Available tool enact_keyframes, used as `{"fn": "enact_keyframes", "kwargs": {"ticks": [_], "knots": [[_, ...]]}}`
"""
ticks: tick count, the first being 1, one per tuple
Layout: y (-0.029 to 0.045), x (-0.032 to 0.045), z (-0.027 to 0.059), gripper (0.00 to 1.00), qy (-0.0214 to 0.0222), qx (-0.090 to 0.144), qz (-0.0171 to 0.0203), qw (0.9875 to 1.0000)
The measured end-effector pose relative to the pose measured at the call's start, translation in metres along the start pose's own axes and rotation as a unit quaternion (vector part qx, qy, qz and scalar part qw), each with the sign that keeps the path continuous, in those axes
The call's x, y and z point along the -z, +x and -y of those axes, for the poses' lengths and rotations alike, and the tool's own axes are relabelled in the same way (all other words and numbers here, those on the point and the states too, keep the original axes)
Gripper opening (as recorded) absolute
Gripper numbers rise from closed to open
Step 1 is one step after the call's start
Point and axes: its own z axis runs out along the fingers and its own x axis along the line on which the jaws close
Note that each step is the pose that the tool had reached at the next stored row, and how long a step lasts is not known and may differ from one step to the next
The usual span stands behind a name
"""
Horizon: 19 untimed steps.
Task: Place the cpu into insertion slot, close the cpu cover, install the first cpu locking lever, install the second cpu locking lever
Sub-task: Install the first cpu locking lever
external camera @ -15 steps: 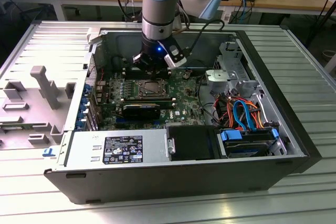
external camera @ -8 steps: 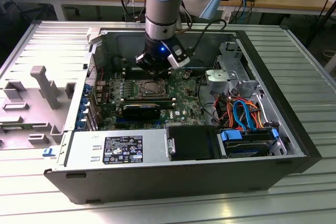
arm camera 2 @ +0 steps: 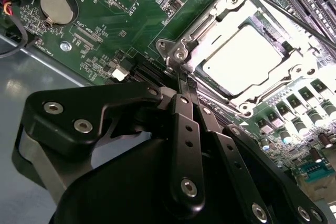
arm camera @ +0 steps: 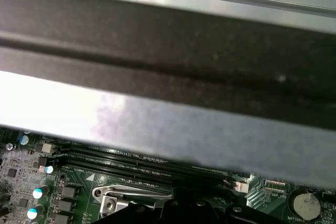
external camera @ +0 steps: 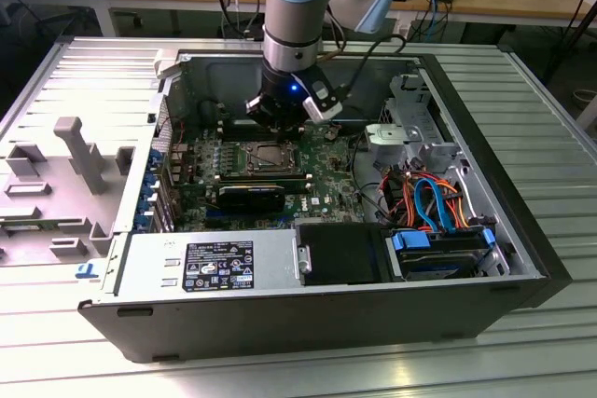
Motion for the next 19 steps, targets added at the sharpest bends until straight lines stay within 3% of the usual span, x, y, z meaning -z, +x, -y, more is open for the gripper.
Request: {"fn": "enact_keyframes", "kwargs": {"ticks": [13,17,19], "knots": [[0.0005,0.0008,0.0002,0.11,0.0,0.0,0.0001,1.0],[0.0107,0.0005,-0.0016,0.11,0.0003,0.0,0.0009,1.0],[0.0207,0.0,-0.0035,0.11,0.0004,0.0,0.0025,1.0]]}}
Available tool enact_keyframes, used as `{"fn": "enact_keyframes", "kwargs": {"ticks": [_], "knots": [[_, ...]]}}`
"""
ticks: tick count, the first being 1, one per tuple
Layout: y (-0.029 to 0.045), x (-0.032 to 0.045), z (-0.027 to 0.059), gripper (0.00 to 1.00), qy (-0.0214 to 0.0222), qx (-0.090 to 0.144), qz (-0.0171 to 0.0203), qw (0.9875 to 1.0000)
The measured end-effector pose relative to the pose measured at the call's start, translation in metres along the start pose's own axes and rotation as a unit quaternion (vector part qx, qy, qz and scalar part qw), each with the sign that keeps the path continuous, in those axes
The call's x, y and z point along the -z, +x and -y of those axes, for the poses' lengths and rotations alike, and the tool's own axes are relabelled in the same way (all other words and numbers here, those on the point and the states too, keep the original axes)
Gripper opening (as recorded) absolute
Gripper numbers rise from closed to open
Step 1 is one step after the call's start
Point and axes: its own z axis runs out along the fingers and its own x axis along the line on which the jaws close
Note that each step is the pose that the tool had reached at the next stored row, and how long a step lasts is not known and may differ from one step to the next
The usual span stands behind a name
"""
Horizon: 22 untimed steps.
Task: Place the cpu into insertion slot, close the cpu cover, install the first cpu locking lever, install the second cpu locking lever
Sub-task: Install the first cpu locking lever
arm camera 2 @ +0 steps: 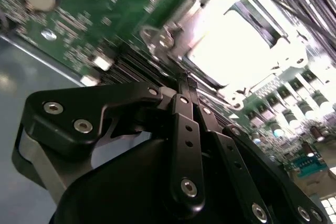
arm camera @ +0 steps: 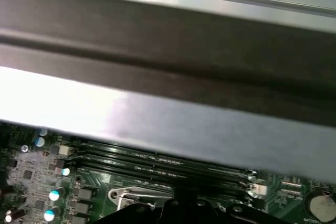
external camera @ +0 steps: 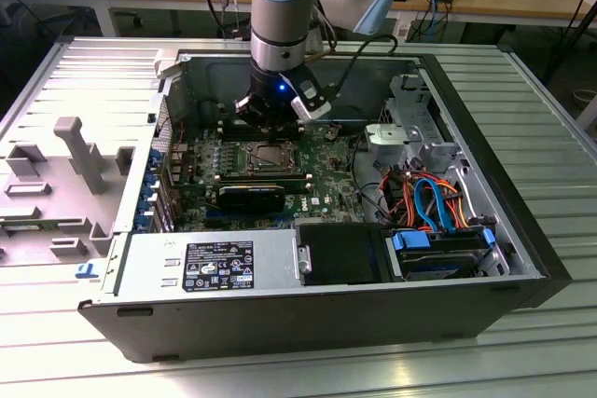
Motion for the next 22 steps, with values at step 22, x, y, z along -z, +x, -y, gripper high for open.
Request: {"fn": "enact_keyframes", "kwargs": {"ticks": [22], "knots": [[0.0024,-0.0006,-0.0039,0.11,0.0005,0.007,0.0007,1.0]]}}
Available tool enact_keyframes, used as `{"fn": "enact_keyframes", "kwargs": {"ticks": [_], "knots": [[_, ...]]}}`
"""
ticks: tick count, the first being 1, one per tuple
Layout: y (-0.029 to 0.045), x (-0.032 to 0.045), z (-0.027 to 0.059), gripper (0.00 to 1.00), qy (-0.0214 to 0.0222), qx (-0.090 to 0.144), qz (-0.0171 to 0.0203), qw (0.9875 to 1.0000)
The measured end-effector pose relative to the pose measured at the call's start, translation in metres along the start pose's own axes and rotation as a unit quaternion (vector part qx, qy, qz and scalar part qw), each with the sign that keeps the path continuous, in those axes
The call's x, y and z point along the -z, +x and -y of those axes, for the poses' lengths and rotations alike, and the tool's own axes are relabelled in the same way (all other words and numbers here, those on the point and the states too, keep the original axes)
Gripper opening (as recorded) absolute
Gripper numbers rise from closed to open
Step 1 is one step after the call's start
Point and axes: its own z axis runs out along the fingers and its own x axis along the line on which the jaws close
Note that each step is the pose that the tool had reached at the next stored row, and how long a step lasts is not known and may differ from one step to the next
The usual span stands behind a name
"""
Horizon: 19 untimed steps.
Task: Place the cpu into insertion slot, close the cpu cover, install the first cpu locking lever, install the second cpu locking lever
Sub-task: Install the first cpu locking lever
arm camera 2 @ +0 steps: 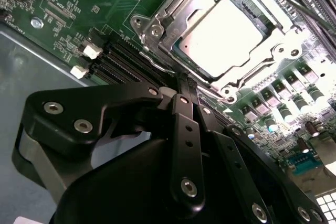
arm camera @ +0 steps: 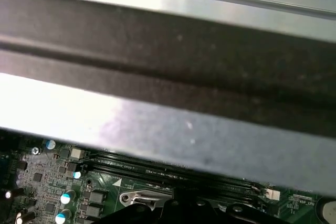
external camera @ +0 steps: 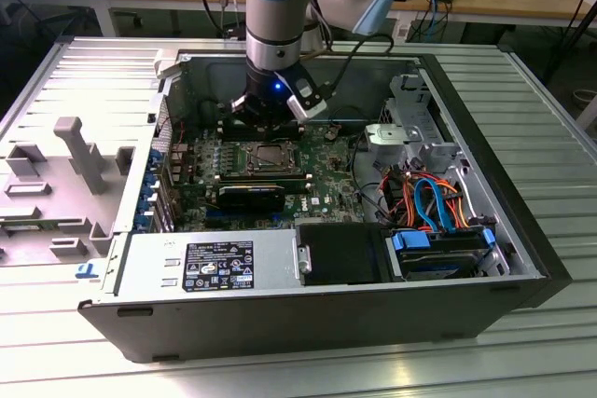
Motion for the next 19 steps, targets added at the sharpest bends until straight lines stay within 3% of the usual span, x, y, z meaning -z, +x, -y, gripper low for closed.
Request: {"fn": "enact_keyframes", "kwargs": {"ticks": [7,19], "knots": [[-0.0017,-0.0001,-0.0004,0.11,-0.0001,0.003,-0.0003,1.0],[-0.0154,0.0001,0.0059,0.11,-0.0003,0.003,-0.0022,1.0]]}}
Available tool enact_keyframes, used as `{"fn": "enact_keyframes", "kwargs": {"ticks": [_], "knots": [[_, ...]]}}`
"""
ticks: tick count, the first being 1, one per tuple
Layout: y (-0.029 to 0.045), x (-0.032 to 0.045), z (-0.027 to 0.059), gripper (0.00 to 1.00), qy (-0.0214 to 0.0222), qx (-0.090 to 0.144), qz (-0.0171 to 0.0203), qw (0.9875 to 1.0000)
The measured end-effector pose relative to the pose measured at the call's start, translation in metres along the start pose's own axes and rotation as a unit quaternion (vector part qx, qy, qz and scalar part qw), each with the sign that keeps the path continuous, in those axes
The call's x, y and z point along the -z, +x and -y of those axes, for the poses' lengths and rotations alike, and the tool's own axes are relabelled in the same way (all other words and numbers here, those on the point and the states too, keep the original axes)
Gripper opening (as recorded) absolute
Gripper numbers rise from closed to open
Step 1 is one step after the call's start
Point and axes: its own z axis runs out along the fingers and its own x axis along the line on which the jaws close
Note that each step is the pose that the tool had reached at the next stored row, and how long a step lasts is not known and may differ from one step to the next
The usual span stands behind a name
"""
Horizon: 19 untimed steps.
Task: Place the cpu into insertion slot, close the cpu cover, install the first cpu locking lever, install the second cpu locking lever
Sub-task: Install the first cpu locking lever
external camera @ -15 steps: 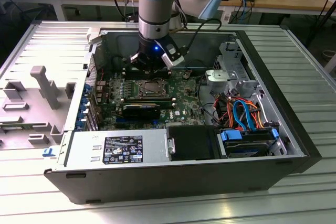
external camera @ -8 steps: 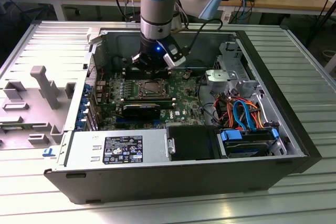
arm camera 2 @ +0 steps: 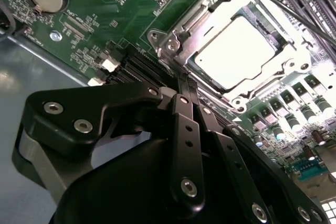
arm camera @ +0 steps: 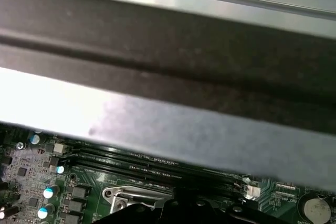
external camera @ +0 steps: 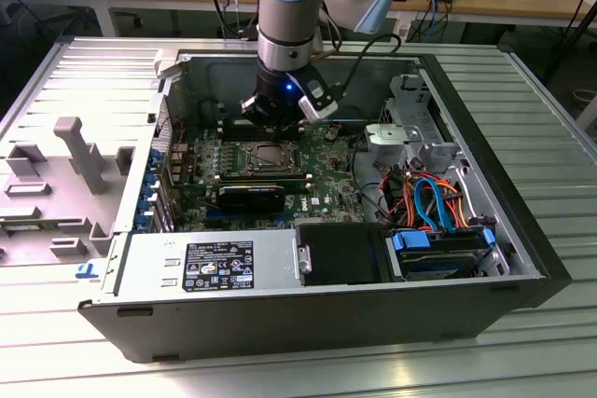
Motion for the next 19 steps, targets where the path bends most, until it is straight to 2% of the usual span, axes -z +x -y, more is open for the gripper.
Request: {"fn": "enact_keyframes", "kwargs": {"ticks": [5,10,12,15,19], "knots": [[-0.0032,-0.002,0.0005,0.11,-0.0012,0.0,0.0008,1.0],[-0.005,-0.002,0.0013,0.11,-0.0004,0.0,0.0,1.0],[-0.0051,0.0012,0.0008,0.11,-0.0014,0.0,0.0005,1.0],[-0.0049,0.011,-0.0004,0.11,-0.0011,0.0,0.0002,1.0],[-0.0045,0.0136,0.0026,0.11,-0.0015,0.0,0.0001,1.0]]}}
